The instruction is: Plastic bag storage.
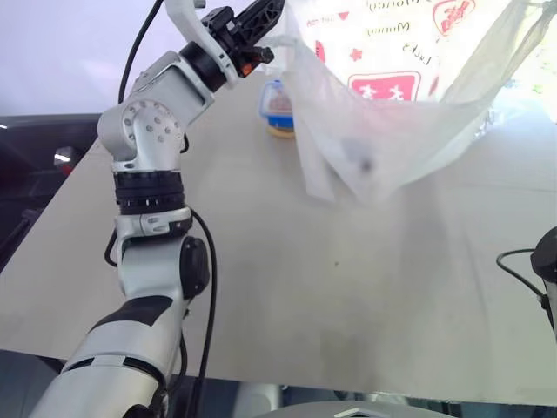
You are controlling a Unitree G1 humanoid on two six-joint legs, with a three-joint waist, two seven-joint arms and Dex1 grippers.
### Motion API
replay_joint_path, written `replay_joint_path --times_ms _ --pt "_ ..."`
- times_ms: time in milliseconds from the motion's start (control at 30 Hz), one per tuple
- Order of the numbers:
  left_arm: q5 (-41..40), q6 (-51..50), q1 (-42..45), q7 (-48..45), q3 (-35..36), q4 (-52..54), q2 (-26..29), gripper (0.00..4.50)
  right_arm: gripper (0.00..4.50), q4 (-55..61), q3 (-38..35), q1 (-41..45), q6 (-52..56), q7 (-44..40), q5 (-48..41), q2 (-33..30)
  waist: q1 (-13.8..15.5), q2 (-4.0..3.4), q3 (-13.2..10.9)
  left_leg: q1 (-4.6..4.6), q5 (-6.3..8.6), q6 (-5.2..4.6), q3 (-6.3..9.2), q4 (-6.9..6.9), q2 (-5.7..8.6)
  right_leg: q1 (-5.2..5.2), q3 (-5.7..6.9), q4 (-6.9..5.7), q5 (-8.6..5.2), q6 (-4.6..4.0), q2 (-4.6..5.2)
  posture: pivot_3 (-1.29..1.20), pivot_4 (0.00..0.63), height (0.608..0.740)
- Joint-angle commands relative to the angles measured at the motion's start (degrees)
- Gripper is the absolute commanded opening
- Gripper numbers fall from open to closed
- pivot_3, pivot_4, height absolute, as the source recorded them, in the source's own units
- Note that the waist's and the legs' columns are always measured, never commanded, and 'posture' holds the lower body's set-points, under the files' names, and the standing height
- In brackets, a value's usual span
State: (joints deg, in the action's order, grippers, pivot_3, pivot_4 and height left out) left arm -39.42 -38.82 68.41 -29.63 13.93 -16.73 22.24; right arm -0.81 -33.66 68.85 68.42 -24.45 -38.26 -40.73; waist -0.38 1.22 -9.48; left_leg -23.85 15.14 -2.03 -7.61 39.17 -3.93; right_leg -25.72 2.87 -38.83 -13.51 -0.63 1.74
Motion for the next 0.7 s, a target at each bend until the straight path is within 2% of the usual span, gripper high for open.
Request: replay_joint_path --times_ms 33,133,233,300,367,467,500,567,633,700 --pt "-0.1 1.0 0.4 -1.4 0.6 2.9 0.9 0.0 0.02 7.4 -6.0 -1.8 6.1 2.5 -5.4 -2.8 0.0 0.0 0.0 0.01 0.0 0.01 0.0 -0.03 -0.02 0.0 0.01 0.0 0.0 0.0 0.08 0.0 0.15 0.74" --pt "-2.0 -2.2 -4.3 -1.1 0.5 8.1 0.7 0.0 0.02 18.3 -8.9 -9.0 14.5 2.4 -12.7 -2.6 -0.2 -0.02 0.0 0.05 0.0 0.02 0.02 -0.15 -0.04 0.0 0.04 0.02 0.0 0.0 0.18 0.0 0.15 0.74" --pt "-3.8 -5.9 -13.8 -1.5 -1.3 17.8 0.7 0.0 0.02 34.5 -7.7 -27.8 18.4 0.7 -17.3 -2.2 -0.2 -0.03 0.1 0.13 0.0 0.03 0.08 -0.23 -0.07 0.07 0.04 0.01 0.0 0.0 0.2 0.0 0.15 0.74" --pt "-3.5 -6.9 -19.6 -1.9 -3.1 22.4 1.2 0.0 0.02 42.1 -6.6 -39.8 16.8 -0.7 -19.0 -1.2 -0.2 -0.04 0.1 0.08 0.0 0.03 0.11 -0.25 -0.07 0.06 0.01 0.05 -0.02 0.02 0.2 0.0 0.15 0.74" --pt "-2.4 -6.8 -25.1 -2.0 -4.5 25.2 1.4 0.0 0.02 45.6 -7.1 -47.5 14.4 -0.8 -22.2 2.3 -0.2 -0.08 0.1 0.05 0.0 0.03 0.1 -0.12 -0.05 0.04 -0.05 0.0 -0.04 0.06 0.2 0.0 0.15 0.74" --pt "1.4 -3.9 -32.1 -4.3 -8.0 27.6 3.3 0.0 0.02 47.5 -3.9 -57.4 9.7 -1.0 -18.6 2.6 -0.3 -0.07 0.1 0.18 0.0 0.02 0.09 0.12 -0.04 0.24 -0.12 -0.03 -0.05 0.08 0.13 0.0 0.15 0.74" --pt "1.6 -3.3 -34.7 -5.0 -8.5 28.5 3.5 0.53 0.0 47.7 -1.1 -62.6 6.4 -2.1 -14.7 0.9 -0.3 -0.06 0.1 0.28 0.0 0.01 0.08 0.13 -0.02 0.35 -0.12 -0.01 -0.07 0.11 0.06 0.0 0.15 0.74" --pt "3.1 -1.6 -40.0 -6.4 -9.7 30.1 4.5 1.3 0.0 46.1 3.5 -70.1 -0.4 -3.1 -7.6 -1.4 -0.3 -0.04 0.1 0.53 0.01 -0.01 0.09 0.1 0.05 0.58 -0.12 0.0 -0.19 0.31 -0.05 0.0 0.15 0.74" --pt "4.5 0.1 -43.9 -7.5 -10.7 31.3 5.5 2.18 0.0 43.7 6.4 -74.1 -7.1 -4.0 -2.4 -2.6 -0.3 -0.02 0.1 0.95 0.03 -0.04 0.06 0.05 0.05 0.95 -0.21 0.02 -0.24 0.35 0.04 0.0 0.15 0.74" --pt "5.9 1.6 -47.2 -8.3 -11.1 32.0 6.4 3.25 0.56 42.1 8.5 -77.1 -13.7 -5.6 2.2 -3.5 -0.3 0.0 0.1 1.06 0.14 -0.25 0.04 0.07 0.02 1.01 -0.24 -0.01 -0.24 0.36 0.04 0.0 0.15 0.74"
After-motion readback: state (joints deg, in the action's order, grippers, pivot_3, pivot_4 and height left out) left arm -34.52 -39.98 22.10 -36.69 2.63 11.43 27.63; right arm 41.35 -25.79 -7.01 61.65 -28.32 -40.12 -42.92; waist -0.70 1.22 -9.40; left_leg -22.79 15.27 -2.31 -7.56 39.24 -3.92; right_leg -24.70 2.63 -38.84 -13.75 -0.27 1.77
